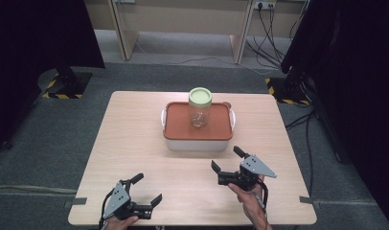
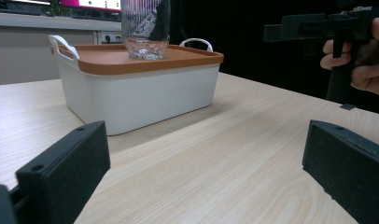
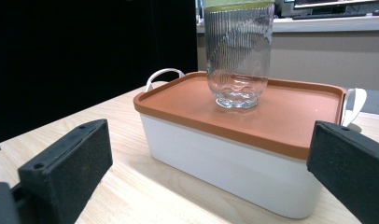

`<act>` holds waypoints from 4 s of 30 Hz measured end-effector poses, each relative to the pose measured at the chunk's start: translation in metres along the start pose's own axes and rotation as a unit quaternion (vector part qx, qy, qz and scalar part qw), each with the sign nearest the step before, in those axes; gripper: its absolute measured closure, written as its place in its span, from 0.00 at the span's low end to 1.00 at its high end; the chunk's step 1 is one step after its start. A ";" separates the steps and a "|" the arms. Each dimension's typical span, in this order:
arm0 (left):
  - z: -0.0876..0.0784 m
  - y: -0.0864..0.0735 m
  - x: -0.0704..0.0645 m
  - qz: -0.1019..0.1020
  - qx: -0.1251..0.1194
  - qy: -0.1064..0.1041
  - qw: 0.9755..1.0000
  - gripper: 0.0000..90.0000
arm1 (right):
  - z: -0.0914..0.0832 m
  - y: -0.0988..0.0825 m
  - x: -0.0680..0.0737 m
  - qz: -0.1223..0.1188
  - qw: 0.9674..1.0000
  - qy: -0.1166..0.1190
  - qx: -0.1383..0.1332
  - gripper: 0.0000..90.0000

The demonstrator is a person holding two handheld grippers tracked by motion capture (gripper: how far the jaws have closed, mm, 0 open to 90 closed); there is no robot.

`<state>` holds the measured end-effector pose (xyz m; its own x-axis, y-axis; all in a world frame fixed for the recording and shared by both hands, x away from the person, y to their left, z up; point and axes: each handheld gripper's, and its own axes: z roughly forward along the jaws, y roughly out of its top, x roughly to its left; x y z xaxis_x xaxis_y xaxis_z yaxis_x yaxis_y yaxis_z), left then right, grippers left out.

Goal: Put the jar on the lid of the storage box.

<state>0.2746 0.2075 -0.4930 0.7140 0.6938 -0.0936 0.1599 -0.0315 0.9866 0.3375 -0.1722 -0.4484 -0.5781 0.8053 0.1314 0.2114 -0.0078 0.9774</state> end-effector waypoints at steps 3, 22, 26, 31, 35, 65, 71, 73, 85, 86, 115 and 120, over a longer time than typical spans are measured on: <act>0.000 0.000 0.000 0.000 0.000 0.000 1.000 0.00 | -0.002 -0.001 0.000 0.000 1.000 0.001 0.000 0.01; 0.000 0.000 0.000 0.000 0.001 0.000 1.000 0.00 | -0.013 -0.007 0.003 -0.002 1.000 0.005 0.001 0.01; 0.000 0.000 0.000 0.001 0.000 0.001 1.000 0.00 | -0.015 -0.008 0.002 -0.003 1.000 0.003 0.000 0.01; 0.000 0.000 0.000 0.001 0.001 0.001 1.000 0.00 | -0.019 -0.009 0.002 -0.004 1.000 0.001 0.000 0.01; 0.000 0.000 0.000 0.001 0.001 0.001 1.000 0.00 | -0.020 -0.009 0.002 -0.004 1.000 0.002 -0.001 0.01; 0.000 0.000 -0.001 0.002 0.000 0.000 1.000 0.00 | -0.031 -0.016 -0.002 -0.001 1.000 -0.004 0.002 0.01; 0.000 0.000 0.000 0.001 0.000 0.001 1.000 0.00 | -0.034 -0.018 -0.004 0.000 1.000 -0.008 0.003 0.01; 0.000 0.000 0.000 0.001 0.000 0.001 1.000 0.00 | -0.035 -0.018 -0.004 0.000 1.000 -0.009 0.004 0.01; 0.000 0.000 0.000 0.001 -0.001 0.001 1.000 0.00 | -0.038 -0.020 -0.002 -0.003 1.000 -0.010 0.004 0.01; 0.000 0.000 0.000 0.001 0.000 0.001 1.000 0.00 | -0.038 -0.021 -0.002 -0.002 1.000 -0.010 0.005 0.01; 0.000 0.000 -0.001 0.001 -0.001 0.000 1.000 0.00 | -0.055 -0.027 -0.005 -0.002 1.000 -0.021 0.003 0.01; 0.000 0.000 -0.001 0.001 -0.001 0.000 1.000 0.00 | -0.057 -0.027 -0.008 -0.003 1.000 -0.024 0.002 0.01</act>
<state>0.2739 0.2071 -0.4924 0.7142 0.6939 -0.0914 0.1573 -0.0319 0.9870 0.2916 -0.2122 -0.4666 -0.5408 0.8329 0.1172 0.2111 -0.0005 0.9775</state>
